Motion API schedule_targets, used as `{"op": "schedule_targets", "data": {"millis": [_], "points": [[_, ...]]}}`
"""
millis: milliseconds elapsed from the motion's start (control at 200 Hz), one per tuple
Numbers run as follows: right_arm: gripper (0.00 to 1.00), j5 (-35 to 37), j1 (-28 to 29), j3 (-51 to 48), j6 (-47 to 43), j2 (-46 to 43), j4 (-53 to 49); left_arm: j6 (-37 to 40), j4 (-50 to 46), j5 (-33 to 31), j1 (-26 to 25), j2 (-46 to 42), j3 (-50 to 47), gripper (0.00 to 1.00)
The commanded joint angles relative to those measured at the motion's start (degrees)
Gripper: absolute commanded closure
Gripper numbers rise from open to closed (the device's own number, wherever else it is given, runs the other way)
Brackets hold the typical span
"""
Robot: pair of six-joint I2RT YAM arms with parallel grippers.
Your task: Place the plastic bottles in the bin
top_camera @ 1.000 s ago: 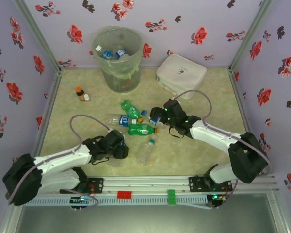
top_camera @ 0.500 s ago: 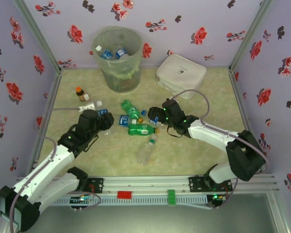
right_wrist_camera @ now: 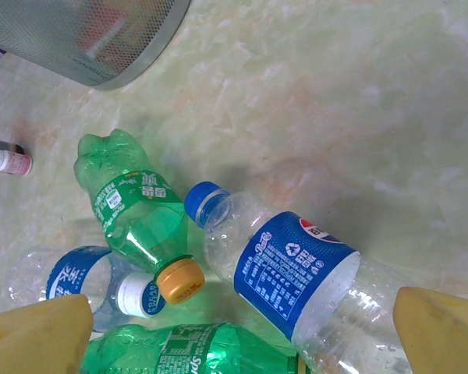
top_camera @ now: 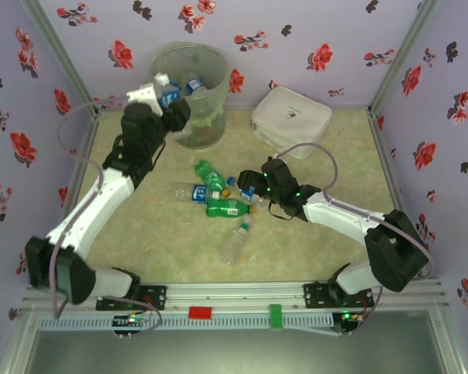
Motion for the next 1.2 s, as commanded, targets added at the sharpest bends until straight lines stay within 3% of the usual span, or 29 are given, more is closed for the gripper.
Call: {"op": "schedule_targets", "data": {"millis": [0,205,430,590,790,830,950,1075,1195], "points": [[0.0,0.3,0.4,1.3,-1.3,-1.9,0.3,3.6,-0.9,8.3,2.2,7.7,11.9,0.61],[0.0,1.2,0.4,1.0,-1.4,-3.6,-0.2,5.8,-12.5,13.0,4.9,24.7,37.5,0.61],[0.0,1.8,0.4,0.8,-1.8,-4.4,-1.1,7.1,-21.9,14.4,5.7,39.1,58.2,0.61],[0.0,1.9,0.4,0.9,-2.0,-4.8,-1.6,7.0,-27.1,14.4,5.9,47.2,67.4,0.61],[0.0,2.5,0.4,0.4,-1.8,-5.5,-1.2,5.3,-28.1,14.3,6.7,51.6,70.5,0.59],[0.0,2.5,0.4,0.4,-1.8,-5.5,-1.2,4.8,-27.9,14.3,7.0,52.0,70.7,0.54],[0.0,2.5,0.4,0.3,-1.9,-5.8,-1.4,4.5,-28.1,14.4,7.2,52.4,71.7,0.22],[0.0,1.7,0.4,-0.1,-2.3,-6.1,-1.0,5.0,-28.4,15.3,7.1,51.1,71.7,0.06],[0.0,1.6,0.4,-0.4,-2.3,-5.9,-0.2,5.6,-28.2,16.1,7.0,48.0,70.1,0.0]]}}
